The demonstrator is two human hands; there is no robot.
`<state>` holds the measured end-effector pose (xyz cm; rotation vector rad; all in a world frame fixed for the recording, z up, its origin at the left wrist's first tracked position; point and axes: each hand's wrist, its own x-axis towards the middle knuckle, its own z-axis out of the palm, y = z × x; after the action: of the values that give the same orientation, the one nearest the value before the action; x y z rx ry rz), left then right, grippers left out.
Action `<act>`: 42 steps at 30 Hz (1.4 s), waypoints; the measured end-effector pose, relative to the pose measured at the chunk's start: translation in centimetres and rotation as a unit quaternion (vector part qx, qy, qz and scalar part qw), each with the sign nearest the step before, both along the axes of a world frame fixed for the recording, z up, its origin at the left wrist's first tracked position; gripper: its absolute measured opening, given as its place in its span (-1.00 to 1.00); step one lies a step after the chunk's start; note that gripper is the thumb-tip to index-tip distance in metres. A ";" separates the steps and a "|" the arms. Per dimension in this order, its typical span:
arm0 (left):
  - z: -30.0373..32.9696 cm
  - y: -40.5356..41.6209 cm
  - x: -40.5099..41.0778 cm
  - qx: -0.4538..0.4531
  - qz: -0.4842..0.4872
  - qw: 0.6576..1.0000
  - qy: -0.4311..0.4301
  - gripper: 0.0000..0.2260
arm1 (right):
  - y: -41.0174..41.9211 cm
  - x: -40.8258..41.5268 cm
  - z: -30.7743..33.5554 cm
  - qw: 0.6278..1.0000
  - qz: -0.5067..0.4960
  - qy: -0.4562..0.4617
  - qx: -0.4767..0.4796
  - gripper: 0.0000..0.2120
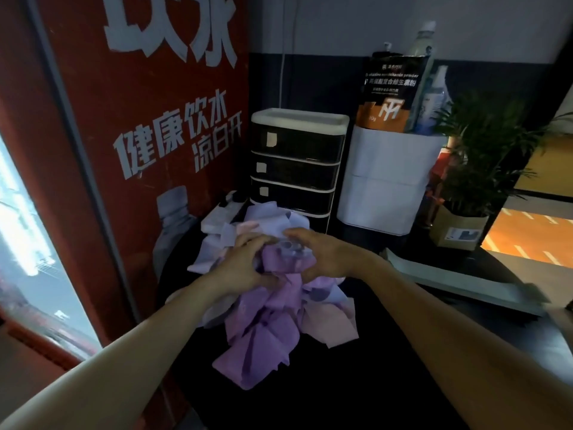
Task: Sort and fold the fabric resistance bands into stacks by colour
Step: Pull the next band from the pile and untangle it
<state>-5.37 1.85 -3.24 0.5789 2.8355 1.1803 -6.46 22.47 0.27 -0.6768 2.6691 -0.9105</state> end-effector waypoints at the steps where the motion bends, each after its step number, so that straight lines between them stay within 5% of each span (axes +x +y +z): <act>1: -0.3 -0.1 0.1 -0.005 0.007 1.000 -0.003 -0.07 | 1.0 0.5 0.0 0.998 -0.035 -0.022 -0.050 -0.18; 5: -1.2 -1.5 -0.1 -0.016 0.047 0.998 0.025 -0.36 | 3.9 1.0 -1.1 0.982 -0.179 0.002 -0.054 -0.33; 8: -2.0 -2.6 -0.4 -0.038 0.077 0.996 0.028 -0.23 | 4.2 1.8 -2.3 0.969 -0.246 -0.033 -0.014 -0.35; 11: -2.0 -2.7 0.9 -0.099 0.122 0.987 -0.020 -0.22 | 2.0 2.5 -3.7 0.937 -0.269 -0.141 -0.172 -0.63; 14: -1.9 -2.5 1.6 -0.065 0.116 0.988 -0.084 -0.40 | 0.0 0.9 -5.7 0.912 -0.281 -0.165 -0.250 -0.22; 18: -1.7 -1.5 1.6 0.081 0.125 0.979 -0.142 -0.59 | -2.9 1.3 -5.0 0.879 -0.247 -0.211 -0.350 -0.43; 23: -0.7 1.0 2.3 0.390 0.182 0.875 -0.222 -0.89 | -3.3 1.2 -3.8 0.863 -0.266 -0.162 -0.397 -0.64; 27: 2.3 2.6 2.7 0.541 0.160 0.780 -0.269 -0.71 | -3.2 0.2 1.3 0.891 -0.232 -0.051 -0.386 -0.66; 33: 5.3 4.6 2.6 0.655 0.030 0.708 -0.260 -0.64 | -3.0 -0.5 10.6 0.953 -0.147 0.144 -0.221 -0.54; 37: 2.2 3.9 2.4 0.601 0.052 0.735 -0.310 -0.64 | -4.3 0.1 9.2 0.971 -0.082 0.194 -0.117 -0.50; 40: 0.0 1.9 2.8 0.419 0.171 0.840 -0.299 -0.81 | -5.1 0.7 4.2 0.990 -0.050 0.112 -0.064 -0.45; 42: 0.1 0.3 3.3 0.268 0.224 0.900 -0.260 -0.65 | -5.4 1.3 1.4 0.998 -0.025 0.065 -0.007 -0.45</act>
<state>-2.06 2.20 -3.13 -0.3900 2.2200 1.8611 -5.13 17.09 1.69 -0.6984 2.8077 -0.9290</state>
